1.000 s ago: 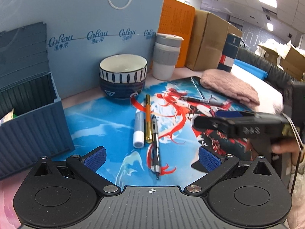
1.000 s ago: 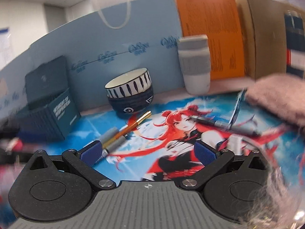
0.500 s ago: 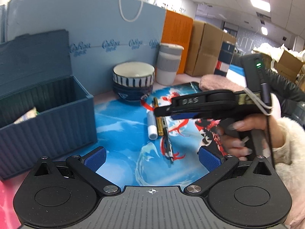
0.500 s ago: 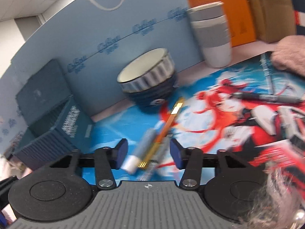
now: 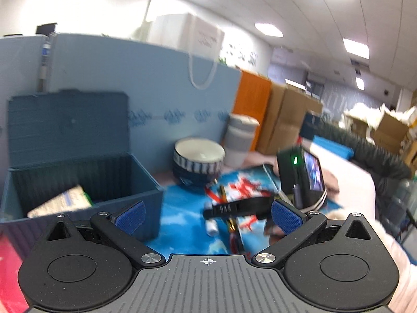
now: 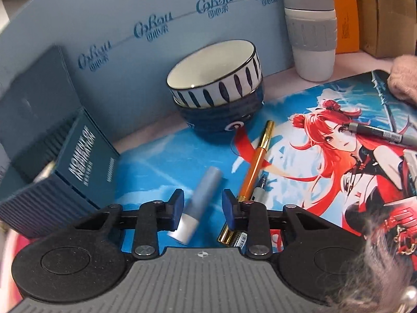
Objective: Organize rigid objects
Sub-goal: 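Close the right tool on the blue-and-white glue stick and lift it, then lower the glue stick into the blue box and open the right tool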
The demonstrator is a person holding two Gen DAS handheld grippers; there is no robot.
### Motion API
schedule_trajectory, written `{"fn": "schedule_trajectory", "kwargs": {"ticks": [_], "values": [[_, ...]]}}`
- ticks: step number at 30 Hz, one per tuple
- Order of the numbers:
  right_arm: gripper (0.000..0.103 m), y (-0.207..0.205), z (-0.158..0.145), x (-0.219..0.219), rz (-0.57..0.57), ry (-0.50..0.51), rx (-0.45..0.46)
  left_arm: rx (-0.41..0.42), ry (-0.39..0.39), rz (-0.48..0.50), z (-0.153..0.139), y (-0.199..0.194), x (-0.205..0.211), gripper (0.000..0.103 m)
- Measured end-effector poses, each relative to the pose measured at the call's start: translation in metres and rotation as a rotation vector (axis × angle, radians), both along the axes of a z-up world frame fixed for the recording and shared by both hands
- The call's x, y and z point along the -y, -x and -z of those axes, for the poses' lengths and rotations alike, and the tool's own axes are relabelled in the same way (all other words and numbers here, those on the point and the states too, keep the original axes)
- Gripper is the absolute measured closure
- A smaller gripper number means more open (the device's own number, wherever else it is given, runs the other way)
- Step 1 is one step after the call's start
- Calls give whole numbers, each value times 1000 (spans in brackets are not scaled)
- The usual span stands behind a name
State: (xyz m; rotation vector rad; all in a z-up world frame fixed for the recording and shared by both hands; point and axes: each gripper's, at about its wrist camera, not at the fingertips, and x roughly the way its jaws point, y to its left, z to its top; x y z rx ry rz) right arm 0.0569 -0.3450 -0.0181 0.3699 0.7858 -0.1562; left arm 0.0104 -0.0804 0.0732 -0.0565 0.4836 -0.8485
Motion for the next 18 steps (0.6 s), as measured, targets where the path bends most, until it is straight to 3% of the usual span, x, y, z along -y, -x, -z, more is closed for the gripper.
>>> {"fn": "schedule_trajectory", "kwargs": {"ticks": [8, 14, 18], "values": [[86, -11, 6, -19, -6, 148, -41, 8, 107, -128, -18, -22, -53, 0], [87, -6, 5, -34, -47, 222, -36, -41, 173, -261, -20, -47, -93, 0], [87, 13, -11, -41, -18, 185, 74, -75, 223, -298, -18, -61, -109, 0]]}}
